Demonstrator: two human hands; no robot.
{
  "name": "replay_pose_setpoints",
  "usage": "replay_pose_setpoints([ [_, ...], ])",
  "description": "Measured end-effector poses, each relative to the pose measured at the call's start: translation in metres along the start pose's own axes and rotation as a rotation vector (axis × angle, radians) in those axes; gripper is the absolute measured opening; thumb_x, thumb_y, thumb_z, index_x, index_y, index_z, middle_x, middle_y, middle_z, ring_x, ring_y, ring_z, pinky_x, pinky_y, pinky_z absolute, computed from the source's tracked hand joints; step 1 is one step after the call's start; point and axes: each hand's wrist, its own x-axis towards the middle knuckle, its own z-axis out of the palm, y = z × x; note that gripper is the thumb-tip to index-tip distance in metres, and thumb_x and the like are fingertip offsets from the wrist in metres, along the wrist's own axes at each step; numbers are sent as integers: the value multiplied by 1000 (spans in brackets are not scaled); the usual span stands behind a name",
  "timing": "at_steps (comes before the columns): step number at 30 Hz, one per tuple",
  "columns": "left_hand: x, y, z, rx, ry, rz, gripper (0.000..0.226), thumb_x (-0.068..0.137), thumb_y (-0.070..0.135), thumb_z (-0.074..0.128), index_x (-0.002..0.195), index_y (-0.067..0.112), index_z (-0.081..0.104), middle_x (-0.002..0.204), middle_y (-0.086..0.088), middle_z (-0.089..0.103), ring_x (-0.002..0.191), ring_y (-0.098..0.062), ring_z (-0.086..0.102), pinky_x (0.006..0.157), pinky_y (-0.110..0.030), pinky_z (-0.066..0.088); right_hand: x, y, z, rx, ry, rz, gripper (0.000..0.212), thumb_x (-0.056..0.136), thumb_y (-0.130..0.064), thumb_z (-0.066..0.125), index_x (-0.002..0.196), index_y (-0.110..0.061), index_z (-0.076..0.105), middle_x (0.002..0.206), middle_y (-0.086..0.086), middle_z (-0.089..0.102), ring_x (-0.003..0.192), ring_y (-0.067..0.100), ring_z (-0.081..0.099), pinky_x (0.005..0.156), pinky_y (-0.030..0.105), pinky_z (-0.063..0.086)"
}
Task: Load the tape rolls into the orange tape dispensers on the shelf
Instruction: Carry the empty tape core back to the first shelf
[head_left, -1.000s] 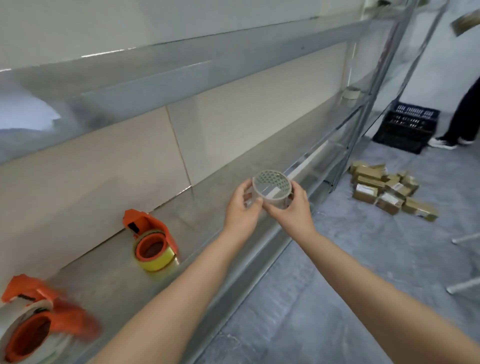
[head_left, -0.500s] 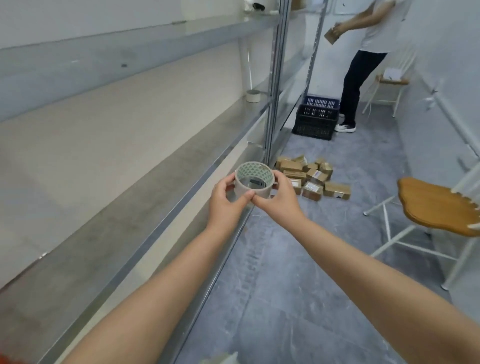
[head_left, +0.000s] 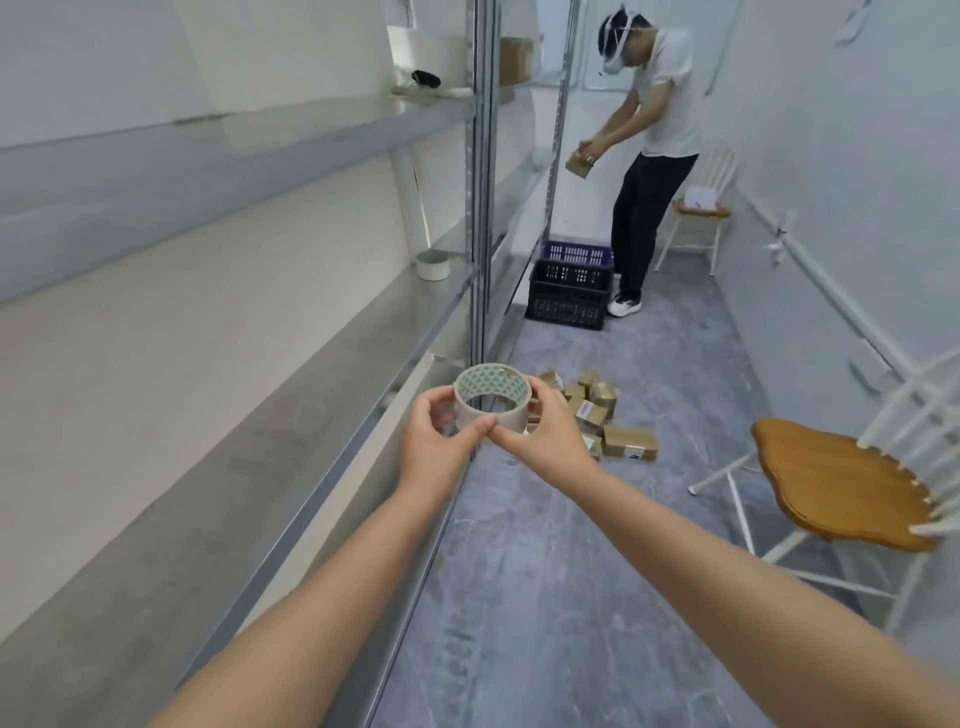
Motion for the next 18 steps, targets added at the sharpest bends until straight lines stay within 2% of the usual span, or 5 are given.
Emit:
replay_pose_setpoints([
  [4, 65, -7, 14, 31, -29, -12, 65, 70, 20, 80, 127, 18, 49, 121, 3, 58, 105, -7, 56, 76, -10, 48, 64, 14, 0, 3, 4, 4, 61, 62, -47, 75, 116, -32, 51, 116, -4, 54, 102, 1, 51, 76, 9, 38],
  [9, 128, -24, 33, 120, -36, -15, 64, 69, 22, 81, 127, 18, 54, 127, -2, 59, 111, -14, 58, 90, -26, 49, 125, 40, 3, 66, -23, 32, 65, 62, -46, 75, 120, -27, 51, 121, 1, 56, 106, 7, 54, 75, 11, 41],
  [13, 180, -40, 56, 174, 30, -18, 60, 68, 21, 82, 122, 16, 57, 124, -6, 60, 107, -16, 59, 80, -15, 46, 184, 65, 1, 70, -71, 22, 65, 64, -41, 77, 121, -24, 51, 123, 5, 54, 105, 11, 55, 69, 8, 45],
  [16, 221, -46, 73, 203, 92, -12, 56, 68, 20, 82, 119, 18, 59, 123, -6, 60, 105, -16, 59, 75, -11, 43, 233, 80, -4, 79, -137, 4, 66, 64, -42, 77, 122, -24, 51, 124, 4, 52, 107, 11, 53, 88, 24, 48],
  [18, 248, -48, 83, 215, 127, -4, 54, 68, 20, 82, 118, 19, 60, 122, -7, 61, 105, -17, 59, 80, -16, 45, 267, 87, -8, 63, -196, -24, 66, 66, -40, 77, 124, -23, 49, 125, 4, 50, 110, 12, 50, 97, 33, 46],
])
